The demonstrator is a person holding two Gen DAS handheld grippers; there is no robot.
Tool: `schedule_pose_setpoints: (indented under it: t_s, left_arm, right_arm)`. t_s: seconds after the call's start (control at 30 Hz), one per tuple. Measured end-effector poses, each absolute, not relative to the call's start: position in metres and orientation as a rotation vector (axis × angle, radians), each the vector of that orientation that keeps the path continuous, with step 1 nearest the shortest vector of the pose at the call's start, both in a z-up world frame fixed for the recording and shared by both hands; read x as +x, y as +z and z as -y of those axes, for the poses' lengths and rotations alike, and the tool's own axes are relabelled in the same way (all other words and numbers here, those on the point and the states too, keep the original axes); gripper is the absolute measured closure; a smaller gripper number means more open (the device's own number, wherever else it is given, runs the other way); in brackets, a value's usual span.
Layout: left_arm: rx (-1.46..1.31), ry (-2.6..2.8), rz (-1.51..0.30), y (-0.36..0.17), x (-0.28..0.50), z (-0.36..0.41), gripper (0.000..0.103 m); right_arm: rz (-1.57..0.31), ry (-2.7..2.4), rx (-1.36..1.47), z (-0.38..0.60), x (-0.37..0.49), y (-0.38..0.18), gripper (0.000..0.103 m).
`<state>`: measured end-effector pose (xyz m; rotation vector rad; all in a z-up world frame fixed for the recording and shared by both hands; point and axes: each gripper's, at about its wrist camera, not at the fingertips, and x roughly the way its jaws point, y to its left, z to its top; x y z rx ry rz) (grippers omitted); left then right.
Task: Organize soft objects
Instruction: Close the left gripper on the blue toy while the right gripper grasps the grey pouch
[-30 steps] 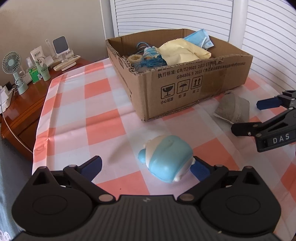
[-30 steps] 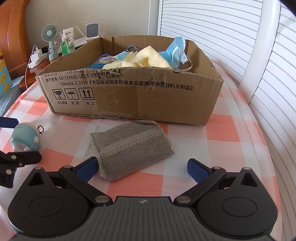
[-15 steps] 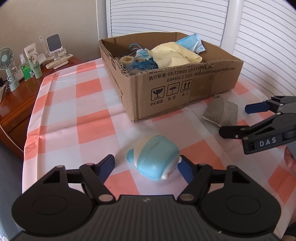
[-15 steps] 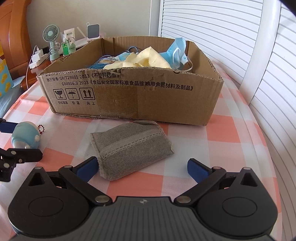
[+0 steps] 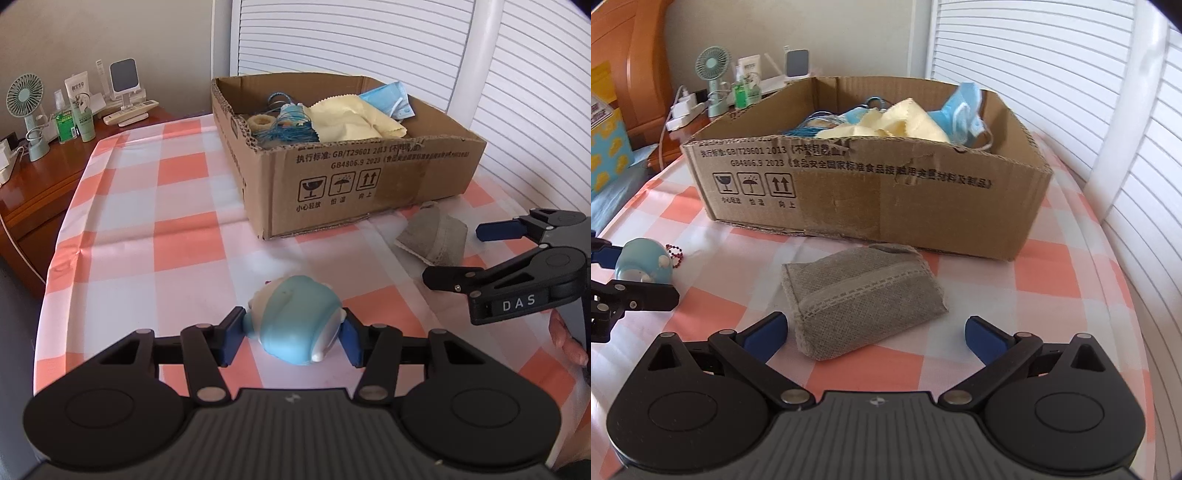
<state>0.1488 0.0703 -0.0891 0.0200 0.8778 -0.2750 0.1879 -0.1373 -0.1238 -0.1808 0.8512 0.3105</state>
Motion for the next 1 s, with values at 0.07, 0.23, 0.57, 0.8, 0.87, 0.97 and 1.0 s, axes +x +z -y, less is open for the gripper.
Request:
schedule_pose_setpoints:
  t_s: [0.07,0.23,0.57,0.8,0.87,0.97,1.0]
  left_arm:
    - [0.021,-0.273,-0.88,-0.089,0.149,-0.07,0.05]
    - [0.014,-0.27,-0.883,-0.089,0.151,-0.07,0.05]
    - [0.009,-0.272,-0.884,-0.089,0.152,-0.069,0.05]
    - [0.009,-0.274,-0.884,-0.089,0.152,-0.07,0.05]
    - [0.009,-0.274,-0.883,-0.089,0.152,-0.07,0.05]
    - [0.007,-0.275,-0.884,-0.089,0.152,-0.07,0.05]
    - [0.008,-0.275,-0.884,-0.089,0.152,-0.07,0.05]
  right_arm:
    - [-0.847,0.352,-0.197,0.137,0.194,-0.124,0.0]
    - [-0.836,0.424,-0.221,0.136,0.208,-0.124,0.0]
    - [-0.846,0.44,-0.236,0.129,0.216,-0.123,0.0]
    - [-0.848,0.455,-0.242,0.125,0.209,-0.12,0.008]
    - [-0.85,0.464,-0.245,0.124,0.208,-0.118,0.014]
    - [-0.85,0.472,-0.243,0.124,0.206,-0.116,0.02]
    - [-0.849,0.47,-0.244,0.123,0.204,-0.115,0.022]
